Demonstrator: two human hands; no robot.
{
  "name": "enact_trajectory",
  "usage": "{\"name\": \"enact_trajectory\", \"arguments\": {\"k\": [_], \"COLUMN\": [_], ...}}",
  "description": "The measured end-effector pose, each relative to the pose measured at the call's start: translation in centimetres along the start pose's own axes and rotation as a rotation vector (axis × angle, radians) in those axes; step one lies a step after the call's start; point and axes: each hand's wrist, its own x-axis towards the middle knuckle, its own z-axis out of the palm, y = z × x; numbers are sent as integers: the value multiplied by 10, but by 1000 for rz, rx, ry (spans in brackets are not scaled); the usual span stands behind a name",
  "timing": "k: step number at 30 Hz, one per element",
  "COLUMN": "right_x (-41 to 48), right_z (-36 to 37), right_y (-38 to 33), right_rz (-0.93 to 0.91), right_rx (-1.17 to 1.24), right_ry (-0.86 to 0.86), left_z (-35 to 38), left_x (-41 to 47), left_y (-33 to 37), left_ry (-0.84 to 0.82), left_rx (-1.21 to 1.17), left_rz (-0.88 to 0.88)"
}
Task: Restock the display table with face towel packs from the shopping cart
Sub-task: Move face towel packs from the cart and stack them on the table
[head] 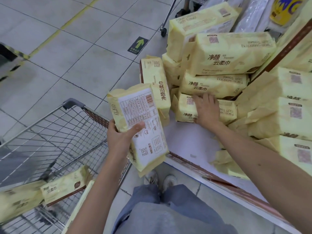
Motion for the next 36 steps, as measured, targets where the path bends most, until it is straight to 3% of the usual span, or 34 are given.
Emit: {"name": "enact_trajectory", "arguments": {"k": [8, 15, 19, 21, 24, 26, 28, 30, 33, 36], "right_x": [-1, -6, -10, -15, -38, -53, -62, -71, -88, -113], "right_z": [34, 55, 44, 34, 11, -15, -50, -83, -118, -143], "right_y": [-5, -6, -9, -10, -14, -16, -18, -15, -11, -12], "right_rz": [-15, 25, 80, 136, 252, 380, 485, 472, 324, 114], "right_rx": [74, 39, 98, 209, 518, 890, 1275, 1559, 1693, 1524], "right_ry": [-31, 66, -67, -95, 39, 86, 9, -91, -64, 16], "left_z": [2, 3, 6, 8, 11, 15, 21, 30, 47, 67], "left_x": [1, -3, -11, -17, -25, -28, -30, -30, -28, -27], "left_y": [-1, -2, 1, 5, 12, 20, 31, 43, 58, 71], "left_ry": [44, 51, 40, 33, 4, -35, -80, -119, -137, -166], "left_rx": [5, 9, -20, -44, -93, -95, -83, -85, -111, -117], "left_rz": [-17, -27, -27, -20, -7, 9, 18, 14, -18, -82]}}
